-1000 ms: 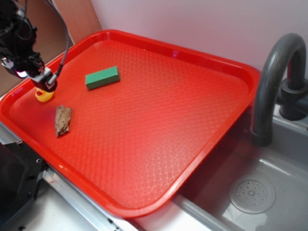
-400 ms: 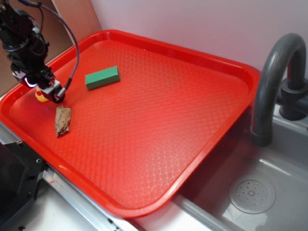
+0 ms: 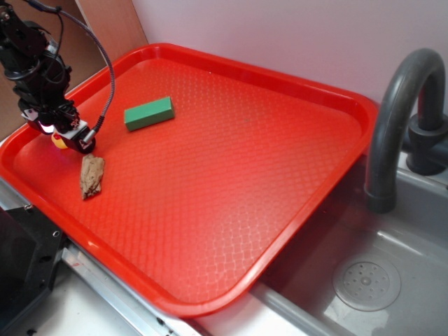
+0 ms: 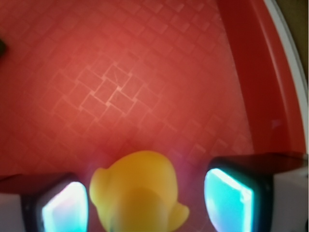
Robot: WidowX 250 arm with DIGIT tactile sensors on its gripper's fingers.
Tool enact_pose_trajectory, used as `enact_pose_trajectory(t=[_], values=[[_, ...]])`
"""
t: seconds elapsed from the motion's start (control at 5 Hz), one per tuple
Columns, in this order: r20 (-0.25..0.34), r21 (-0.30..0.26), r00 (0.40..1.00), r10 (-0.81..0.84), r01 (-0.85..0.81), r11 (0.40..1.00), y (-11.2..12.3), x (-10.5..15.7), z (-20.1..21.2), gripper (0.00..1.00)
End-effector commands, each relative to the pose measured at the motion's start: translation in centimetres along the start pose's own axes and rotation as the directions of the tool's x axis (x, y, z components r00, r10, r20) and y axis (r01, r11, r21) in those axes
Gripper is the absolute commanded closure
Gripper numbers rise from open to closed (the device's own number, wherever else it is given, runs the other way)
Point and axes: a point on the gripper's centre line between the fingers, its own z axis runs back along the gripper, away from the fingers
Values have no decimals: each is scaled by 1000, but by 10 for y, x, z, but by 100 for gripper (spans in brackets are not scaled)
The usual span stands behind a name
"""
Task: Grab the yellow duck.
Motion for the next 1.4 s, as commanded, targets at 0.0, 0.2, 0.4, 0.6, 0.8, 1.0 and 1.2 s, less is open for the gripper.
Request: enact_pose_trajectory(t=[0.0, 0.2, 0.4, 0.6, 0.8, 1.0, 1.2], values=[[-7, -54, 1000, -2, 2, 999, 11, 2, 1, 100], [-9, -63, 1000, 8, -8, 998, 11, 4, 5, 100], [18, -66, 999, 46, -45, 997, 10, 11, 32, 100], [53, -86, 994, 100, -95, 992, -5, 24, 77, 100], [78, -200, 991, 110, -93, 975, -34, 31, 125, 100], [56, -288, 996, 70, -51, 956, -74, 33, 158, 100], [64, -316, 997, 53, -30, 948, -90, 27, 181, 100]])
